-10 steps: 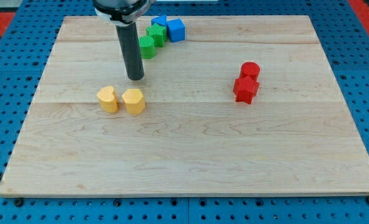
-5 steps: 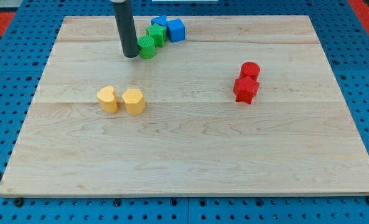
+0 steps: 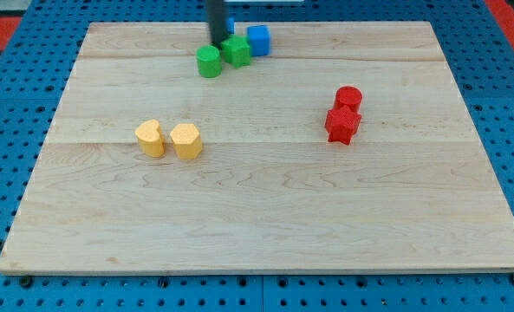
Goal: Place the green blocks above the red circle
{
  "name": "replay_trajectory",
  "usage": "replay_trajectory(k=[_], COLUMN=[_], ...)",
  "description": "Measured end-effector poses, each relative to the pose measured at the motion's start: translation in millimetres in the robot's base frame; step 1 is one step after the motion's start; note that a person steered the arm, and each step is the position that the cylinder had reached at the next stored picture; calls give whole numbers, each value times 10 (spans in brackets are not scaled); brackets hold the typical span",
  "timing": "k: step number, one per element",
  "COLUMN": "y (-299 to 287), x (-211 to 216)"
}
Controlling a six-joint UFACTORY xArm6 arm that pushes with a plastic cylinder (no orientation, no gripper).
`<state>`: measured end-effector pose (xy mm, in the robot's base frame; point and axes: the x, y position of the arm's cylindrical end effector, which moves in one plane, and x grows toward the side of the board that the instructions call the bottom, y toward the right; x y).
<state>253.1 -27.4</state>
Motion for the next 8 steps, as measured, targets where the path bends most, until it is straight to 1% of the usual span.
replay_trajectory(k=[1,2,3,4,6,7,8], y=[530,1012,1094,528,1130,1131,1143], x=[636,868,780,583,360,289,377])
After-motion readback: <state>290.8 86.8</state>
